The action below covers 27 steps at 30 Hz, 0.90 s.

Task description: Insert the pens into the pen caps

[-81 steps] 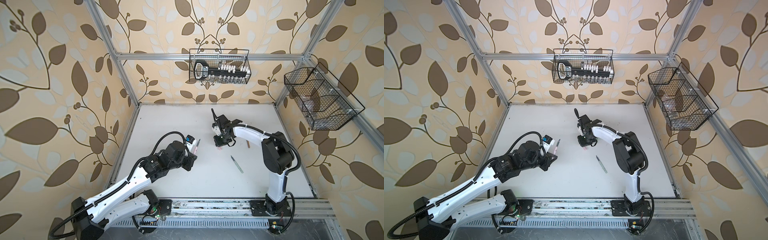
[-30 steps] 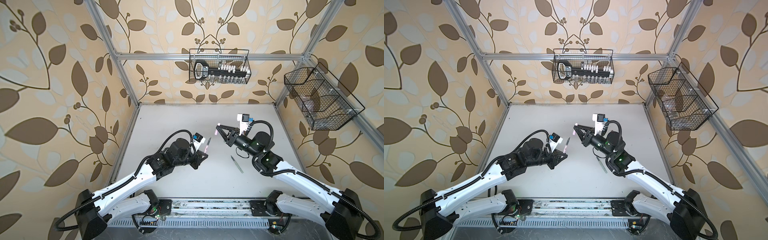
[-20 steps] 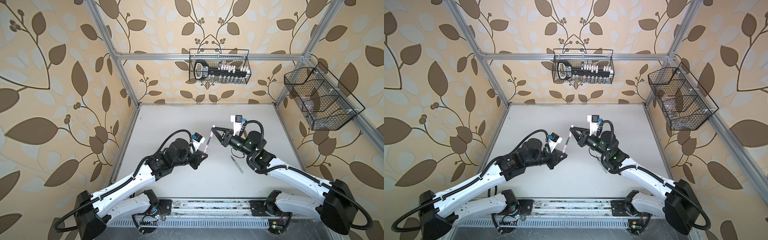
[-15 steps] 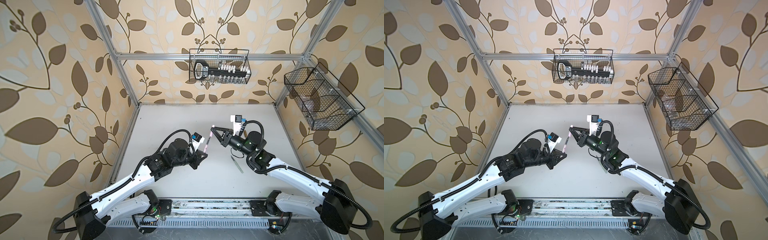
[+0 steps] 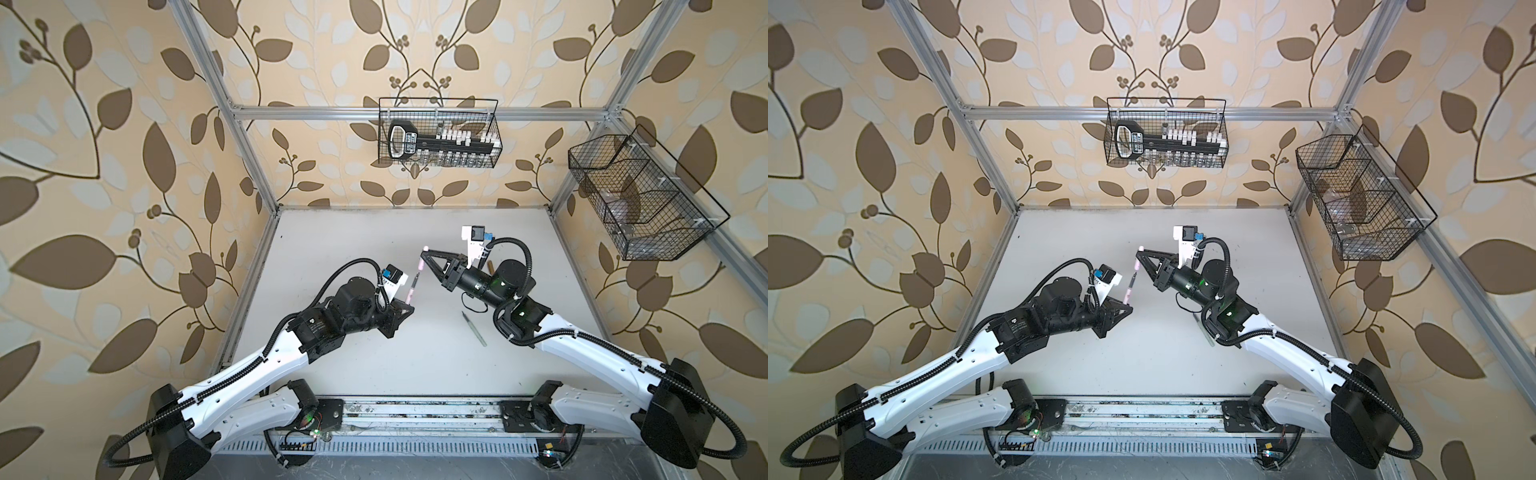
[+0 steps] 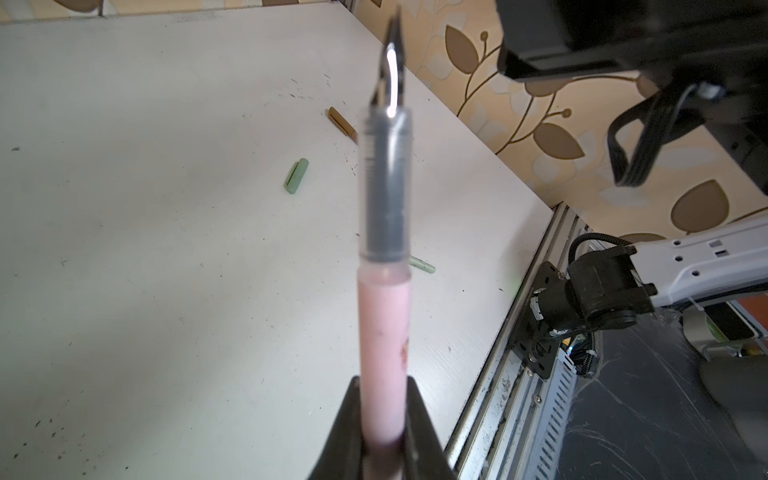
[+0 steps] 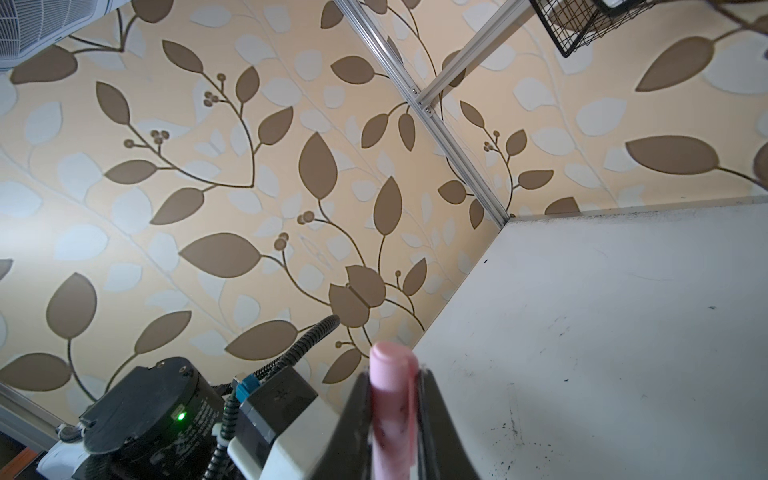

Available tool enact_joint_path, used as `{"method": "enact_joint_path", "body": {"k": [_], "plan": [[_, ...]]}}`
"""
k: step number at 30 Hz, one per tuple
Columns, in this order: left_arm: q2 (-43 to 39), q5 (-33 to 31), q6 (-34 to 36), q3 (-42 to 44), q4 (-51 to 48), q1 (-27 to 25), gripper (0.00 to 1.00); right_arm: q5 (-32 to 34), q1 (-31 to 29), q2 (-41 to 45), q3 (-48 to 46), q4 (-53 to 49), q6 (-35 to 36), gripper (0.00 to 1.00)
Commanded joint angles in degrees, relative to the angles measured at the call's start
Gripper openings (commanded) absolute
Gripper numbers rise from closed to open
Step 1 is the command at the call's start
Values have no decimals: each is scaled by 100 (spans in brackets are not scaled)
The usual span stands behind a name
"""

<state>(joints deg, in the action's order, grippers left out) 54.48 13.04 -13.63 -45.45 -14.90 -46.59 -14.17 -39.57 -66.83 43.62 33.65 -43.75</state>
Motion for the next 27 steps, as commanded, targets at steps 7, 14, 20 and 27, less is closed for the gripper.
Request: {"method": "enact_joint_path", "body": {"k": [7,14,20,27], "plan": [[-172,-46,157,-73,57,-70,15,-308,-169,5,133,-48,-38,17],[-201,-64,150,-25,85,-70,15,-209,-192,112,57,-193,74,17],[-205,-47,150,1,83,-70,15,-141,-157,105,180,-155,103,17],[-367,-38,186,184,253,-70,15,-9,-8,240,217,-21,-24,17]]}}
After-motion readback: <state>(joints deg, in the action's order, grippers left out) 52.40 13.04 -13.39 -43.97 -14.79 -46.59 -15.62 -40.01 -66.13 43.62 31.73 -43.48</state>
